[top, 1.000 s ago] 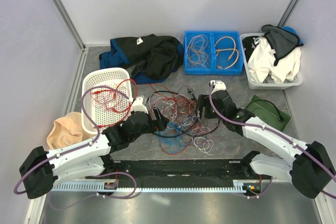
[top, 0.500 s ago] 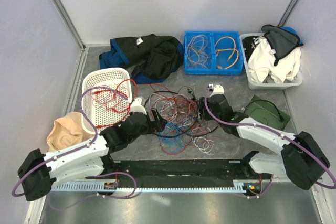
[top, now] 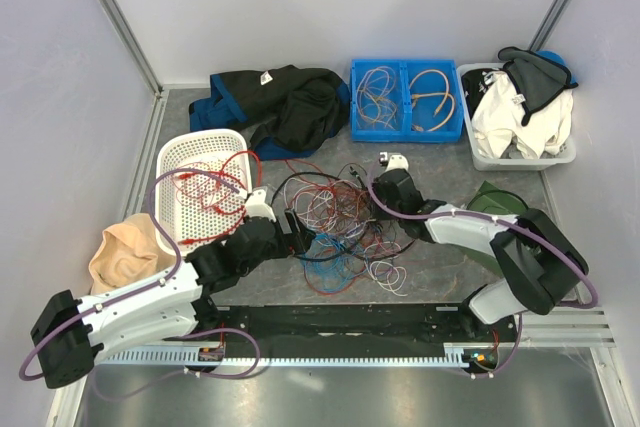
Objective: Untangle the cables
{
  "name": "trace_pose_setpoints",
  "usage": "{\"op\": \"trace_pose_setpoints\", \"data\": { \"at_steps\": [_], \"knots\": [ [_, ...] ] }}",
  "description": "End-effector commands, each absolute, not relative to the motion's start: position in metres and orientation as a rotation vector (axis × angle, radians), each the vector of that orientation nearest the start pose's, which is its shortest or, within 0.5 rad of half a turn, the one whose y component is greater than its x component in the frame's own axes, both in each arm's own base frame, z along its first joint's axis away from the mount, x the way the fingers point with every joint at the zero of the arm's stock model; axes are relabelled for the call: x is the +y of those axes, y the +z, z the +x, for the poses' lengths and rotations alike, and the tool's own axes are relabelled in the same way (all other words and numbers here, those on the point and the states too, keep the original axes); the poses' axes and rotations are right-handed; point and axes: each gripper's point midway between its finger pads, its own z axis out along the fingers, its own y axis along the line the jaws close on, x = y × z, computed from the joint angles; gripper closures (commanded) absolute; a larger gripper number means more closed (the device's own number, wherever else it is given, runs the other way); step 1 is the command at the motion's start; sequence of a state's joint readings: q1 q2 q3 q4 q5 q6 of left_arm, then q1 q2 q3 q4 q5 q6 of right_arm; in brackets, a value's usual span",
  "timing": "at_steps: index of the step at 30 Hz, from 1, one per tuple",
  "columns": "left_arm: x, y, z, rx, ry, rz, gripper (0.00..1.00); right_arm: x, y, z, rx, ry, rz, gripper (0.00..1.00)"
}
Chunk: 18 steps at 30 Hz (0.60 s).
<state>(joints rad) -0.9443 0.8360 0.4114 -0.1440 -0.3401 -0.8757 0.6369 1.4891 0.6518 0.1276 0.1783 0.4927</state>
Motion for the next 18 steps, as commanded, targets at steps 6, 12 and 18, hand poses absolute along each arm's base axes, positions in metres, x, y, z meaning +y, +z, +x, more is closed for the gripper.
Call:
{"op": "trace_pose_setpoints", "data": {
  "at_steps": [6,12,18],
  "knots": [
    [-0.204,0.112,0.196,2.136,-0.693,-0.201,0.03,0.243,0.176,0.313,1.941,0.595,-0.063,1.00],
    [-0.201,0.134,0.207,2.062,-0.673,-0.217,0.02,0.274,0.285,0.290,1.816,0.741,-0.206,1.00],
    [-0.196,0.179,0.213,1.921,-0.731,-0.230,0.01,0.284,0.354,0.275,1.743,0.813,-0.275,1.00]
  ]
}}
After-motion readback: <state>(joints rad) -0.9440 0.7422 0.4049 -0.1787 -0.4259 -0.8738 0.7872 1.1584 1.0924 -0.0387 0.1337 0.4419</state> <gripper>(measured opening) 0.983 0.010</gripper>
